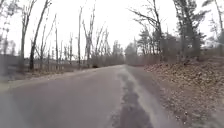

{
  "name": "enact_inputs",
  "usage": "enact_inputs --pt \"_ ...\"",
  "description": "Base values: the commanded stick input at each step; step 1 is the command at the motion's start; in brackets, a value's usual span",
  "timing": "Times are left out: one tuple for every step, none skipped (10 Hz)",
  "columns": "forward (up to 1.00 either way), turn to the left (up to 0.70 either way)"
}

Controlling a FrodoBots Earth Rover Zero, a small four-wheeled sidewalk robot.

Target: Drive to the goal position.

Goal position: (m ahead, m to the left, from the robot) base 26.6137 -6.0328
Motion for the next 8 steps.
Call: enact_inputs --pt "0.85 -0.01" --pt "0.85 0.0" --pt "0.85 0.0" --pt "0.85 0.0" --pt "0.85 -0.29" --pt "0.85 -0.19" --pt "0.85 -0.09" --pt "0.85 0.0"
